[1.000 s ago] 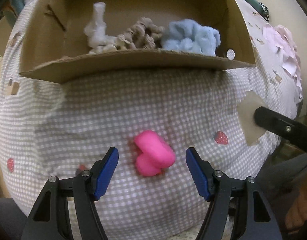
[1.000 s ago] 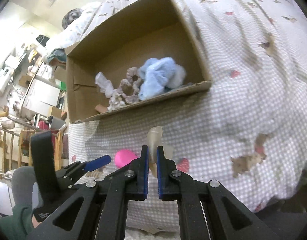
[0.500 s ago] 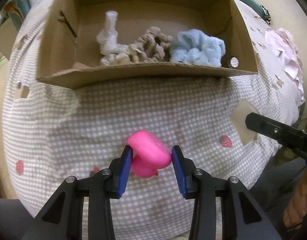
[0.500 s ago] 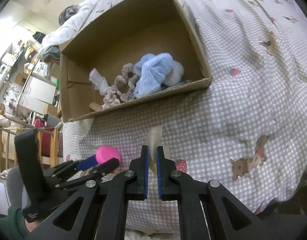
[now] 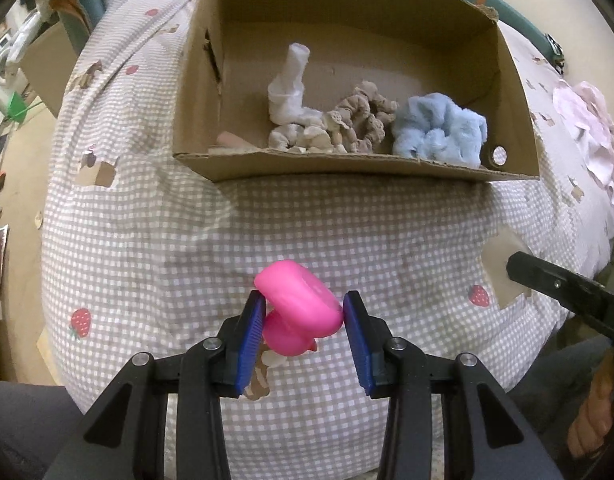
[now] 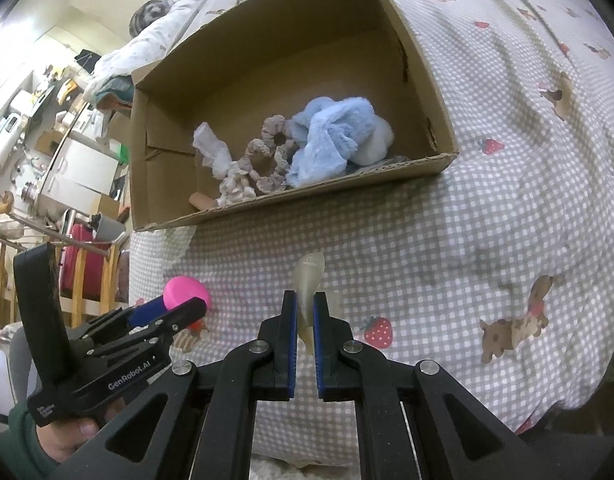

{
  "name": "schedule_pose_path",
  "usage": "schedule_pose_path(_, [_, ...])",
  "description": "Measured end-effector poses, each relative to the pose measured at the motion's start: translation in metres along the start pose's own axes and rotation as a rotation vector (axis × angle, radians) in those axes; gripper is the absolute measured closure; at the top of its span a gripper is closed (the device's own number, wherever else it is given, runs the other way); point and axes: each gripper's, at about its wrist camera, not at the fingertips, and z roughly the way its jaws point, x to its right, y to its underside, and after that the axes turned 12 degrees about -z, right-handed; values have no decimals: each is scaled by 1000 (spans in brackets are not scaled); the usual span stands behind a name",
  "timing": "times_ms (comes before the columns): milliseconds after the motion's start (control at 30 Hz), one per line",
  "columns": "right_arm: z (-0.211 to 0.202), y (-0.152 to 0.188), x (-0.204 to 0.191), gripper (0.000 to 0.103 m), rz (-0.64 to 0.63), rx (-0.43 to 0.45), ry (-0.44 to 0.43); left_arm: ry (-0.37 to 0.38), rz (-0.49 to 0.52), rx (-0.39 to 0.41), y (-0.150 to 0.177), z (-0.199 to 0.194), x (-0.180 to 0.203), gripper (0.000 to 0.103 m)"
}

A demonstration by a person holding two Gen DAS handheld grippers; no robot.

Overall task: Organize soft objects
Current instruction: 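Carry both items over the box and open both tools to drop them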

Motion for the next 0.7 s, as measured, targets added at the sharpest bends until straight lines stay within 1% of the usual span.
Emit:
schedule_pose_path(100, [-4, 1, 0, 94, 4, 14, 1, -8, -3, 13, 1, -7, -3, 66])
schedule_pose_path(133, [-6, 1, 0, 94, 3, 20, 6, 3, -13, 24, 0, -13, -6, 66])
schedule_pose_path(300, [-14, 0, 1, 94, 9, 47, 0, 9, -44, 98, -9, -39, -11, 66])
schedule_pose_path(433, [-35, -4, -3, 94, -16, 106, -6, 13, -48, 173, -20, -67, -14, 66])
schedule_pose_path(533, [-51, -10, -8, 94, -36, 156, -17, -13, -25, 243, -34, -86, -7, 66])
schedule_pose_path(700, [-80, -24, -17, 94, -73, 252, -33, 11, -6, 303, -55, -107, -1, 66])
